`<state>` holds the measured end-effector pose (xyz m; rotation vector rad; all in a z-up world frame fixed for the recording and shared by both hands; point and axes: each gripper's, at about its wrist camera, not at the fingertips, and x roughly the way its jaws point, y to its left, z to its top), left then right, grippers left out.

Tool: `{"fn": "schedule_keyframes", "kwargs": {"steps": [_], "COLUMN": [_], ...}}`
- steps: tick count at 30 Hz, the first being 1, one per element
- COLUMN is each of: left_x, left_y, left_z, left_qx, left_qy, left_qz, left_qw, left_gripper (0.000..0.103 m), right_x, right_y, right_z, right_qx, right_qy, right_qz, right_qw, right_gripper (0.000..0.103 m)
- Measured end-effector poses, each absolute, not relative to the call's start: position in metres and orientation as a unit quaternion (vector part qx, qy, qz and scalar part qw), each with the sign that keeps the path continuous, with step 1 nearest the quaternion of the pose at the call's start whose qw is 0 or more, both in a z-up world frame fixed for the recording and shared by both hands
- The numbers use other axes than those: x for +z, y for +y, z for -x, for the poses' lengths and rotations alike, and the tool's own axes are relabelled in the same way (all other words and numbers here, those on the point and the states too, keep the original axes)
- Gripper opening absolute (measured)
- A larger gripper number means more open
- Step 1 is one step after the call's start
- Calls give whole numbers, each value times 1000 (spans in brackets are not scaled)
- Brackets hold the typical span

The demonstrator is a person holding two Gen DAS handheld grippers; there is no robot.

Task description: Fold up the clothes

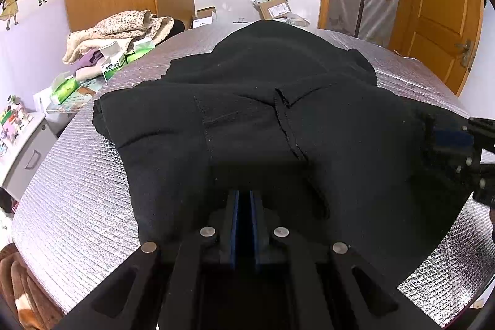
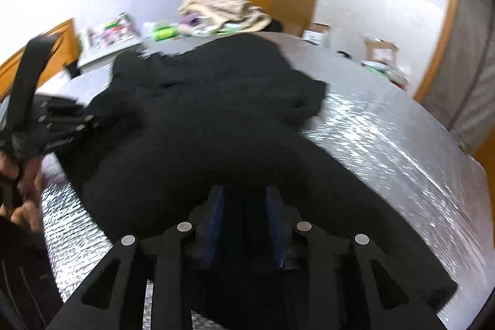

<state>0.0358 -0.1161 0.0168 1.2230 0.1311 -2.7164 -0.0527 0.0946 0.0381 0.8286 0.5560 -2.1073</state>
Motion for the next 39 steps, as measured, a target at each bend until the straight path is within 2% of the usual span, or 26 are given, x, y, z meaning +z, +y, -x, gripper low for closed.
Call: {"fn": "schedule_keyframes", "kwargs": {"steps": [2,3,11,12,14,21,26,32,36,38,39], "left_x": [17,17,17,17,17,17,17,18,17,18,18], "left_y": [-116,-116,-115,-116,-116,-117,-117,-115,-113,-113,-113], "left_z": [-36,-36,-35,-36,-36,-36,-36,-35,-33,-33,-33], "left_qx": [-908,-908,-908,-908,-909,-909,-909,-908,-908,-907,-907], "left_qy": [43,43,40,40,41,40,42,40,34,35,35], "left_qz": [-409,-409,-409,-408,-408,-408,-408,-409,-409,-411,-411], "left_qw": [80,80,81,81,78,77,75,77,81,83,83], "left_gripper": [7,7,7,7,7,7,7,7,7,7,7], "right_x": [34,33,17,17,18,47,78,92,91,81,75], "right_y": [88,85,64,63,63,86,135,220,200,168,155], "right_z": [48,45,34,36,40,53,80,110,89,74,67], "right_qx": [-823,-819,-790,-792,-800,-849,-902,-934,-913,-891,-883], "right_qy": [233,242,316,312,309,247,165,55,114,163,183], "right_qz": [-326,-325,-312,-313,-310,-275,-262,-294,-294,-297,-294], "right_qw": [403,407,422,421,411,378,302,196,261,302,317], "right_gripper": [39,39,39,36,6,4,3,4,10,27,30]}}
